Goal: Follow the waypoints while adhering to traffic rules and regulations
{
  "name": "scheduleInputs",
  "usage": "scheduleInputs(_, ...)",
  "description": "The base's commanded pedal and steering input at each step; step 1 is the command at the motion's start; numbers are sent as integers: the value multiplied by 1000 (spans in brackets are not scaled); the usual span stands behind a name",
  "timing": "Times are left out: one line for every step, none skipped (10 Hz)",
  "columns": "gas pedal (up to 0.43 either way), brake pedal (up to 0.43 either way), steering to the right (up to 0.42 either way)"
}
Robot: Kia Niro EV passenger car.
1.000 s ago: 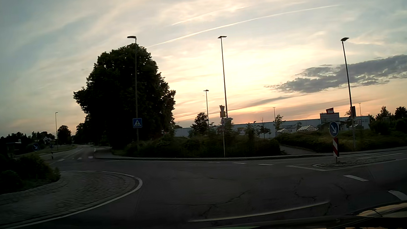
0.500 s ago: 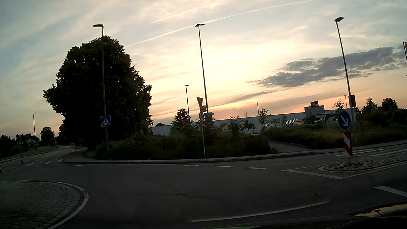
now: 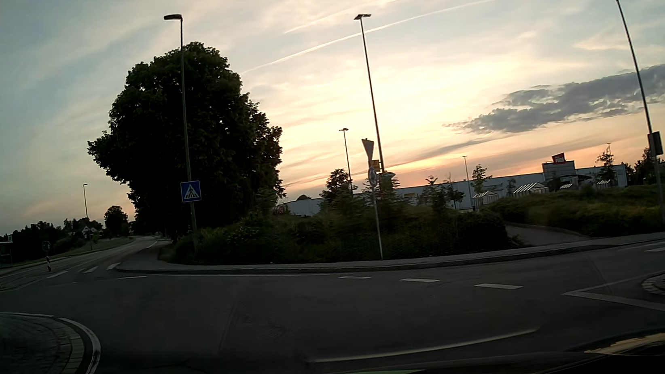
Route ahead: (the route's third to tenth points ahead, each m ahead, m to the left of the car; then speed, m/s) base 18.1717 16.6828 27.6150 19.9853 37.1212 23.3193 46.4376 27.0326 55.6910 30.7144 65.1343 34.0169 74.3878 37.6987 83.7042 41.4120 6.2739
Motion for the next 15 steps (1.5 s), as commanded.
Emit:
scheduleInputs(138,0,-241)
scheduleInputs(138,0,-266)
scheduleInputs(138,0,-287)
scheduleInputs(130,0,-306)
scheduleInputs(130,0,-326)
scheduleInputs(130,0,-339)
scheduleInputs(130,0,-351)
scheduleInputs(130,0,-358)
scheduleInputs(130,0,-358)
scheduleInputs(130,0,-358)
scheduleInputs(130,0,-356)
scheduleInputs(130,0,-350)
scheduleInputs(130,0,-341)
scheduleInputs(130,0,-331)
scheduleInputs(130,0,-304)
